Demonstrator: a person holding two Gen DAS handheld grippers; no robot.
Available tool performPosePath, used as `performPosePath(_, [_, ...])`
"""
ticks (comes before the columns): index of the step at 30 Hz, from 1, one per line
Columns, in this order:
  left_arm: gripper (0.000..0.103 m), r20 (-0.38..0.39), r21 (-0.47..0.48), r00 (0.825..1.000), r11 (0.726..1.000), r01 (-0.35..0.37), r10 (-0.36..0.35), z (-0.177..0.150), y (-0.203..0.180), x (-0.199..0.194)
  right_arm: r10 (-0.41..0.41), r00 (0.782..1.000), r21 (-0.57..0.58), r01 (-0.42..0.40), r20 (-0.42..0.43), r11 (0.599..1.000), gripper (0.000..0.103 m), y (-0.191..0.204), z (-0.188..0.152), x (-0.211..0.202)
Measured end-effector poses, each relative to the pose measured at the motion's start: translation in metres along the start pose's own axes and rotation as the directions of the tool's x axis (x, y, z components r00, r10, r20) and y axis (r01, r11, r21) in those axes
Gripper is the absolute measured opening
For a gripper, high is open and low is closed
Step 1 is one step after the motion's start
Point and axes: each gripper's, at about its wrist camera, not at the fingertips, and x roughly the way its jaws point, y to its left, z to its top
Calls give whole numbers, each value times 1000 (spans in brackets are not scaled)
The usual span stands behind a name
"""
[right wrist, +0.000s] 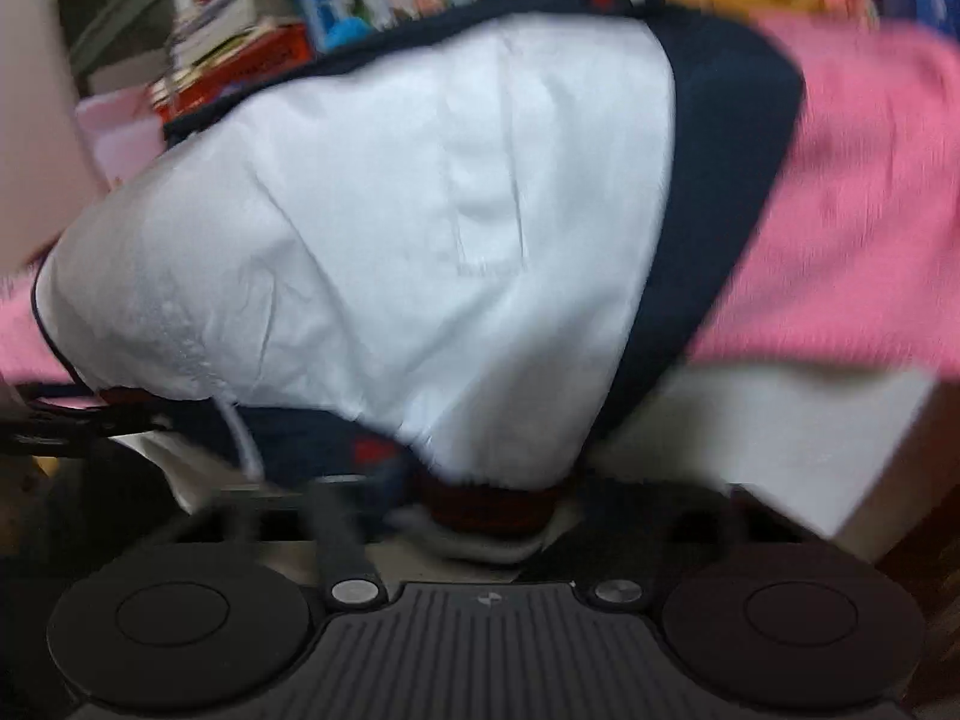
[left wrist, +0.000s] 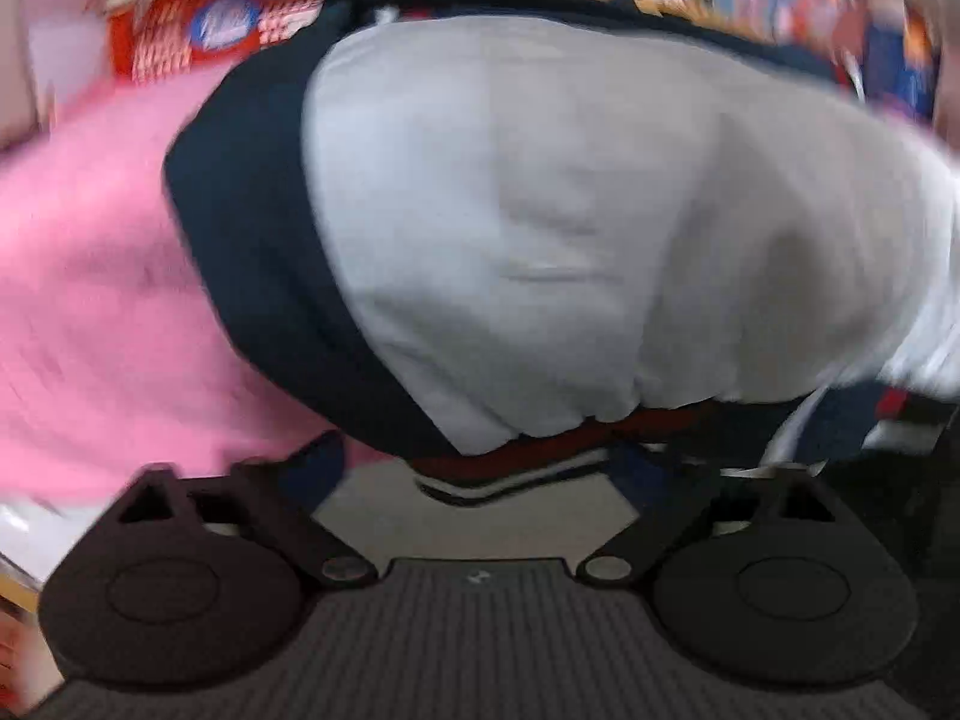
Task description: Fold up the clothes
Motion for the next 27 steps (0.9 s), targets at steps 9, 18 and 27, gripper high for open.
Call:
performPosePath(9, [30,252,201,919,945,257,-304,28,18,-138,299,937,-31,-298,180,954,11,46,56,-113])
performPosePath(18, [85,411,321,879,941,110,-243,90,1,-170,330,915,31,-345,231,938,10,61,213,-29])
performPosePath(27, [96,362,630,907,774,-65,-218,27,-45,-141,333,926,267,-371,175,890,11,48,250,78])
